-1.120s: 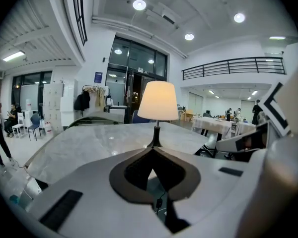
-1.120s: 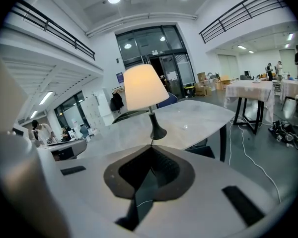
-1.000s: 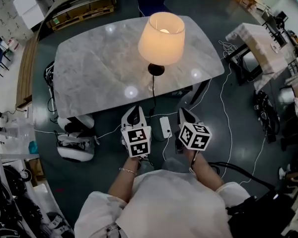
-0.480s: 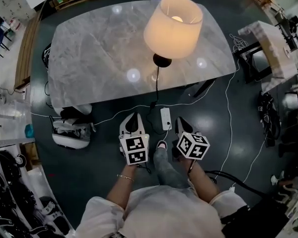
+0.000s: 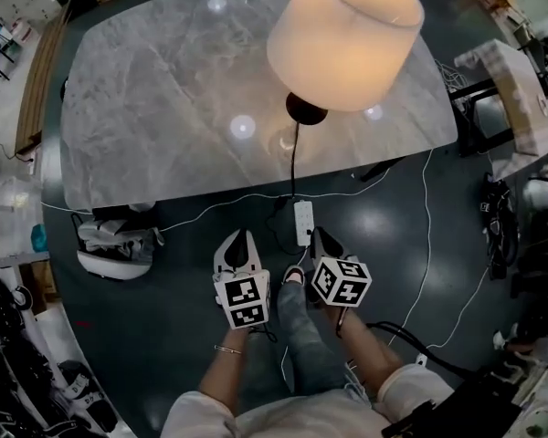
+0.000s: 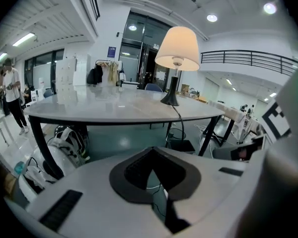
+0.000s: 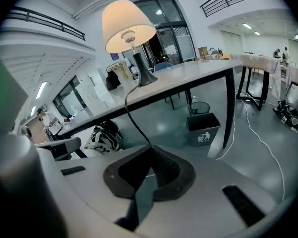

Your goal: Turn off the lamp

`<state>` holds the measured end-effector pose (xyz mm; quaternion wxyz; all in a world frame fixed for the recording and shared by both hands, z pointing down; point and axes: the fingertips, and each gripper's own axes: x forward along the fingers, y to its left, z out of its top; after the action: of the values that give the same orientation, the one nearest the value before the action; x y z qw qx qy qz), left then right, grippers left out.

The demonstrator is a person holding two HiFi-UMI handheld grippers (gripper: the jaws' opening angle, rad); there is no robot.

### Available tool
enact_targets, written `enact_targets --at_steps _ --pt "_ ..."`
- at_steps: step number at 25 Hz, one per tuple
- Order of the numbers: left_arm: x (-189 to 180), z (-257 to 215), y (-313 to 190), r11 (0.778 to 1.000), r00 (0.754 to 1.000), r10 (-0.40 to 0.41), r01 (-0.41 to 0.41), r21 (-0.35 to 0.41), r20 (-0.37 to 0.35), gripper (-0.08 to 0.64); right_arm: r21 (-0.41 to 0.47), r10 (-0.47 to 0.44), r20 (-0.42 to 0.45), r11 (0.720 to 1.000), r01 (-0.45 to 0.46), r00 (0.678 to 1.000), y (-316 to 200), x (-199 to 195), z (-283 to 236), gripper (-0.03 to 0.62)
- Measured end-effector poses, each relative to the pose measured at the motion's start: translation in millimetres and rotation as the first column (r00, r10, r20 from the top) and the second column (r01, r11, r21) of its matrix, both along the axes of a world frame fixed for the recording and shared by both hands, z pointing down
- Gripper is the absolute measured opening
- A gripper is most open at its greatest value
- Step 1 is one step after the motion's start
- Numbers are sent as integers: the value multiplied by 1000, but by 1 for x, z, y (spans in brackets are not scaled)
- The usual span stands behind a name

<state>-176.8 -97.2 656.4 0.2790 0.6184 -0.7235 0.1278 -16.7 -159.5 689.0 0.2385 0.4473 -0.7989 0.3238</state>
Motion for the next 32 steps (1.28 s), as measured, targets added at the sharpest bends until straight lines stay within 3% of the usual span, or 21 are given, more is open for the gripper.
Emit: enact_targets --at_steps 7,15,22,24,32 --pt "-6 106 1 998 999 -22 20 -61 -24 6 -37 -21 -59 999 19 998 3 -3 103 0" --pt "-6 190 2 995 996 -56 50 -87 -68 6 -5 -123 -97 992 123 988 -3 -18 186 0" --pt "-3 220 8 995 997 -2 -5 -101 -74 6 -11 -156 -15 988 156 988 -6 -46 227 27" --pt "-4 224 8 995 997 4 -12 -102 -72 6 -8 -167 -5 986 167 986 -7 -54 234 61" --pt "-10 231 19 992 996 27 -37 -124 -83 6 10 -160 19 987 159 987 -16 -76 243 78"
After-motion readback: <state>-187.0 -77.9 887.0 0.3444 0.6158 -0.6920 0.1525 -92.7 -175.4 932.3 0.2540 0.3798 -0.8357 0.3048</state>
